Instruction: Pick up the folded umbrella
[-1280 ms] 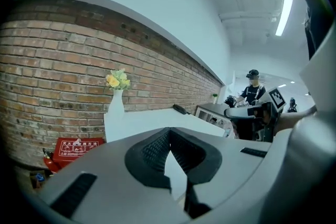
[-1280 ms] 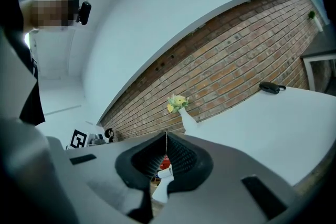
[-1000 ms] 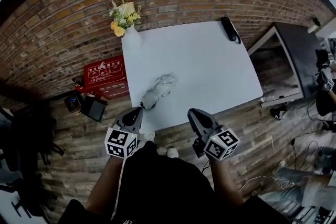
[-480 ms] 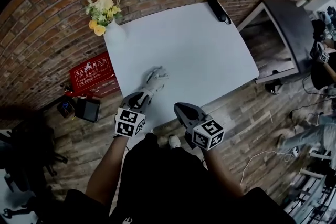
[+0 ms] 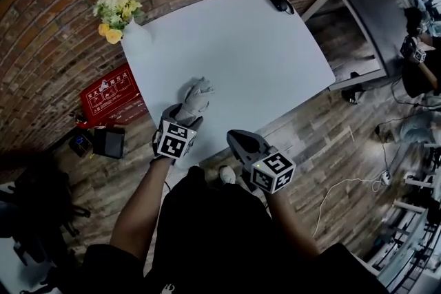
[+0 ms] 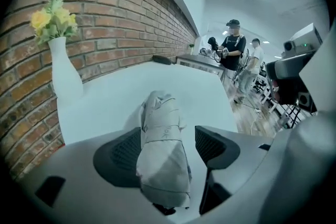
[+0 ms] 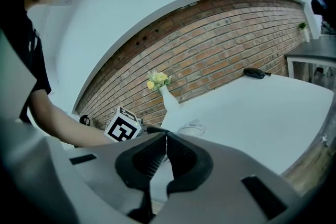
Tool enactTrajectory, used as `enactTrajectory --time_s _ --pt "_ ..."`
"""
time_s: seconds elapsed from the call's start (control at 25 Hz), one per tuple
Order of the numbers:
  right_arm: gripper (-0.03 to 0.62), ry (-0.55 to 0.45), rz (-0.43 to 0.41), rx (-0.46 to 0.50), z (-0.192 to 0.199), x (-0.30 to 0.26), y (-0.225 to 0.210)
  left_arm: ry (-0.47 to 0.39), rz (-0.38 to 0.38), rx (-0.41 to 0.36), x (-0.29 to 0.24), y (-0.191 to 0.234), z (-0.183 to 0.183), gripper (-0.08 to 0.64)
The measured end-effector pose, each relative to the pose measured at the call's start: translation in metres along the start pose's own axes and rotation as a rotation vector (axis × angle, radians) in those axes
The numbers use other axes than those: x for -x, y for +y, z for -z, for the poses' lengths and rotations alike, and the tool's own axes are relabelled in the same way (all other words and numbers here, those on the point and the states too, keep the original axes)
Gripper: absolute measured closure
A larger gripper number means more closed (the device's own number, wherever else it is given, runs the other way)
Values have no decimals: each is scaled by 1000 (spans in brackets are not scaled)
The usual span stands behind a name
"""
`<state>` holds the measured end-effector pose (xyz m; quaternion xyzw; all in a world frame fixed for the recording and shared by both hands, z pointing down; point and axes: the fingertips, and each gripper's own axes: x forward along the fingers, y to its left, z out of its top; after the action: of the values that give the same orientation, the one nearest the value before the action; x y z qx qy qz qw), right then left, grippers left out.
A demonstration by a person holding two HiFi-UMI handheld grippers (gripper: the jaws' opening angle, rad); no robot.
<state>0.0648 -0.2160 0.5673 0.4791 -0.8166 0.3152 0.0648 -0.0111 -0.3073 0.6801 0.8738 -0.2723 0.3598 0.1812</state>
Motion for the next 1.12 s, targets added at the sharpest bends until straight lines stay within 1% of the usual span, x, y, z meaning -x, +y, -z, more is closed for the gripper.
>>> enactTrajectory --time_s 0.24,0.36,0.56,0.68,0.8,1.0,1.12 --pt "571 -1 41 -22 3 7 -7 100 -4 -55 -20 4 10 244" --pt "571 3 60 -32 6 10 -12 142 -15 -64 -28 7 17 244" --pt "571 10 85 -40 9 13 -17 180 -29 -68 -34 11 22 244" --pt "570 11 92 -37 9 15 -17 189 -29 -61 -36 12 23 253" --pt "570 13 97 -34 10 18 -18 180 -16 -53 -34 12 23 263" --pt "571 9 97 -44 13 20 -20 176 -14 -84 -35 12 23 276" --pt "571 19 94 -35 15 22 -20 164 -21 -71 -33 14 22 284"
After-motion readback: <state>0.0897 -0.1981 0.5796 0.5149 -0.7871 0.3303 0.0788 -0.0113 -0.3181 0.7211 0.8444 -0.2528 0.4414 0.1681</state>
